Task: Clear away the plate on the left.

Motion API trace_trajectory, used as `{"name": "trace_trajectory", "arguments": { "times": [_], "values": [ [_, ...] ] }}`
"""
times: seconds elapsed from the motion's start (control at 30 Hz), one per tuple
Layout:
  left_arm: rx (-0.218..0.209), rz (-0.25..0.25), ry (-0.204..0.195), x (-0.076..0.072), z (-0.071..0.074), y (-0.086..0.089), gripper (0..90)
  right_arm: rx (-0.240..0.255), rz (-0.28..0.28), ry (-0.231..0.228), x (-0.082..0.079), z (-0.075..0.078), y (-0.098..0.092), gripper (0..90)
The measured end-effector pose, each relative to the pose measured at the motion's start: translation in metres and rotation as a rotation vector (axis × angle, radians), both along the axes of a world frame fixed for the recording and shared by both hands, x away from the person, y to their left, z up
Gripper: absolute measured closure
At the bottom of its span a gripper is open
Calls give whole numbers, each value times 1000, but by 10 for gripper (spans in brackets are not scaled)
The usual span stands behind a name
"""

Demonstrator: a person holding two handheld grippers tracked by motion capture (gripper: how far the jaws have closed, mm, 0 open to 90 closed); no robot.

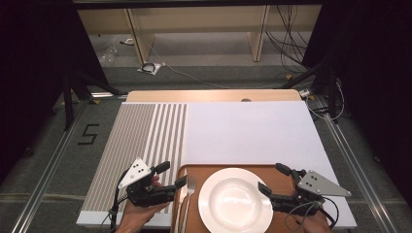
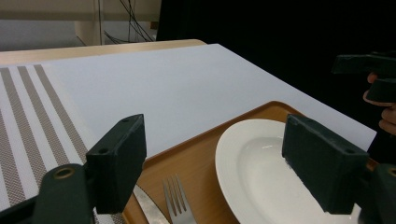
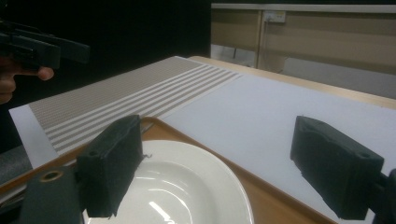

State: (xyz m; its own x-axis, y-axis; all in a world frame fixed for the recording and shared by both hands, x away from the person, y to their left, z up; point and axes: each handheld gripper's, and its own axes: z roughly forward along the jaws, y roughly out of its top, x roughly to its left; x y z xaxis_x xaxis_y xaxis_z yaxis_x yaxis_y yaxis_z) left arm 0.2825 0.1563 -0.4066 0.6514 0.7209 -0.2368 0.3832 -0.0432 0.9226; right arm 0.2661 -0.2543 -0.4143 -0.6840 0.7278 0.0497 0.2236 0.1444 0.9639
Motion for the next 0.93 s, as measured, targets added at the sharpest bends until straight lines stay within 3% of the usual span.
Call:
{"name": "trace_trajectory", "arguments": {
  "times": [0.37,0.93],
  "values": [
    [-17,9,-57,-1,-1,6,202,3,-5,2,0,0,-1,176],
    [-37,20,-61,0,-2,7,197,11,-5,6,0,0,-2,175]
  ]
}}
